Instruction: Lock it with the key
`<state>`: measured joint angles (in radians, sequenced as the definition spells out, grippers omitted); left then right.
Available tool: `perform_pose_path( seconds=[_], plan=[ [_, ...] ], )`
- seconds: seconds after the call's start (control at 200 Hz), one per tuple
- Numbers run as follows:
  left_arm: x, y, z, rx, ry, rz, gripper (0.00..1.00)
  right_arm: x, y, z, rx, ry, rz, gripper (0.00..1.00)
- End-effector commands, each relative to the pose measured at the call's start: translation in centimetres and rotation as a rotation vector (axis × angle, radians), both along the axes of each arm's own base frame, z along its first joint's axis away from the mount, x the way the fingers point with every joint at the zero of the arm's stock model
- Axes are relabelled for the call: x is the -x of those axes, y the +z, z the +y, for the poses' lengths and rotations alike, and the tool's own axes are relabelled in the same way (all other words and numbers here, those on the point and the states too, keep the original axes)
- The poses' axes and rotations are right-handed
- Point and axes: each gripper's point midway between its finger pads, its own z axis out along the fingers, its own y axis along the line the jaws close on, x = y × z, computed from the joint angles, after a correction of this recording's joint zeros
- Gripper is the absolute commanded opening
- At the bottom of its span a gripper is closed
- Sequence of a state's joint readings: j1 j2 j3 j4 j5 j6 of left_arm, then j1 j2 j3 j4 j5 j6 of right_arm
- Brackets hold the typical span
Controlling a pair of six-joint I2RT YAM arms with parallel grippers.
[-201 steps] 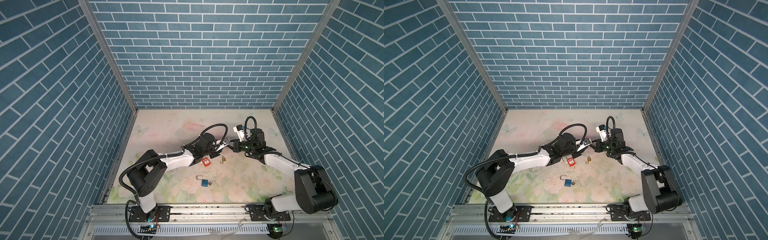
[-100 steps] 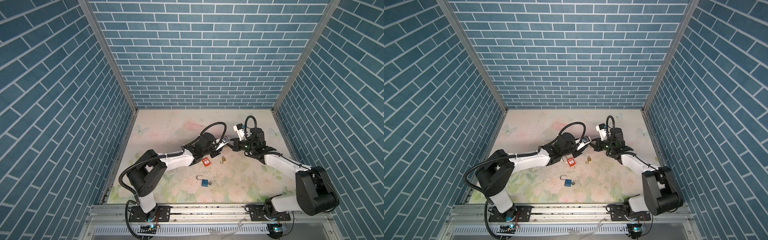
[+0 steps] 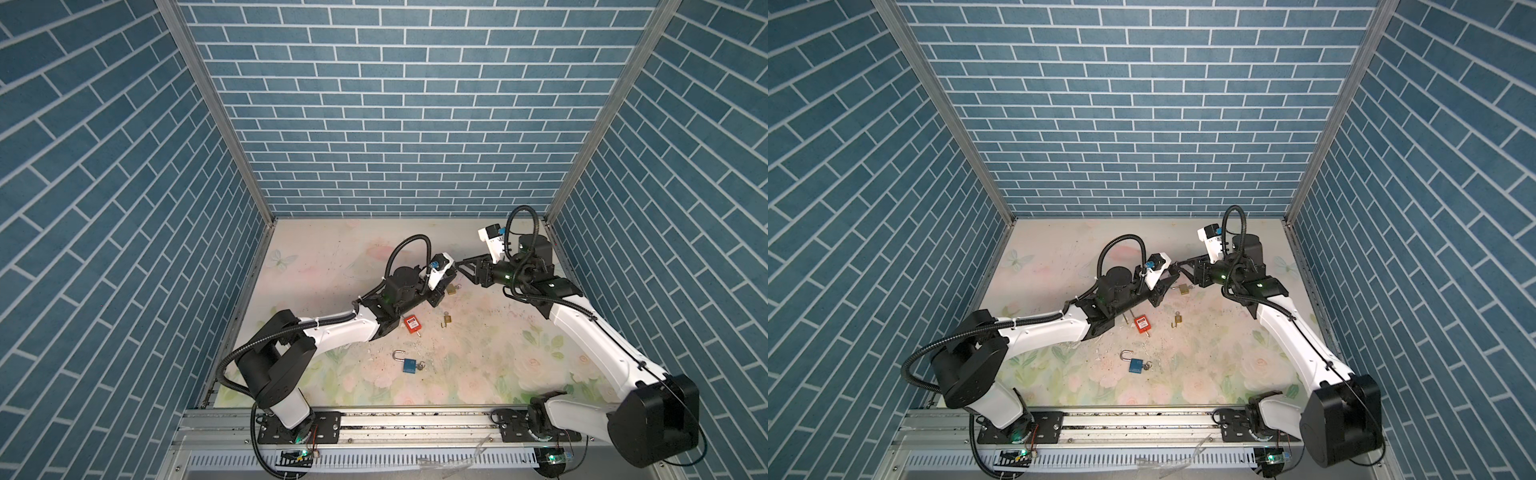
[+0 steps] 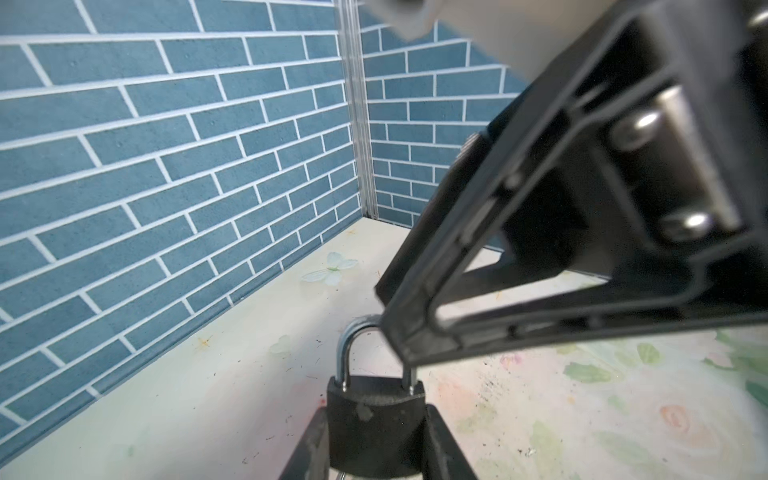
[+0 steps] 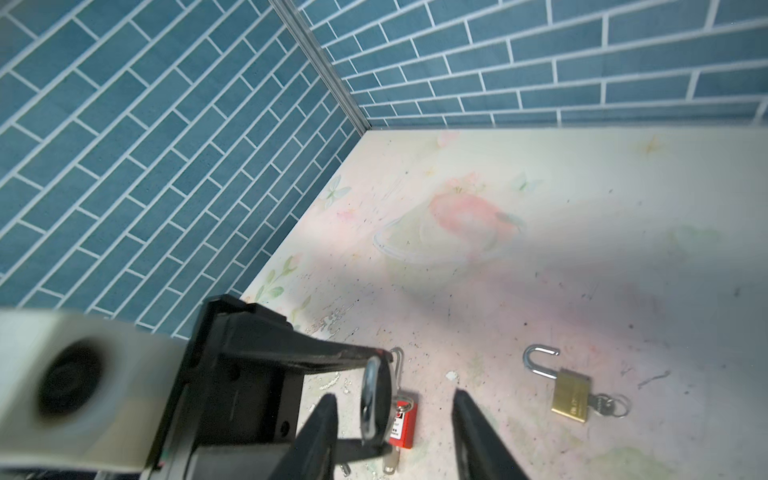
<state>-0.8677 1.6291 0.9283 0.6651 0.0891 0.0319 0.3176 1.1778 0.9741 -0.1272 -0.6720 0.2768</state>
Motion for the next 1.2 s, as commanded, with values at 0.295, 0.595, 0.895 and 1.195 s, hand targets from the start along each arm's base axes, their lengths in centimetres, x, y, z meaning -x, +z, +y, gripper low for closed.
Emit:
perform_pose_path(
  seconds=[0.295, 0.595, 0.895, 1.195],
  plan=[
    [-3.4, 1.2, 4.2, 0.473, 0.281, 0.501, 0.02, 5.0, 3.8, -2.8, -0.087, -0.077, -0.453, 0.54],
    [-5.5, -2.8, 8.5, 0.762, 0.431, 0.843, 0.0, 5.7, -1.0, -2.5, -0.119, -0.194, -0.499, 0.47],
    [-4.7, -4.1, 8.8, 0.827, 0.436, 0.984, 0.0, 4.5, -2.8, 1.1, -0.138, -0.143, -0.445, 0.42],
    [-4.1, -4.6, 8.1, 0.831, 0.41, 1.047, 0.0, 2.9, -3.9, 4.9, -0.13, -0.035, -0.383, 0.36]
  ],
)
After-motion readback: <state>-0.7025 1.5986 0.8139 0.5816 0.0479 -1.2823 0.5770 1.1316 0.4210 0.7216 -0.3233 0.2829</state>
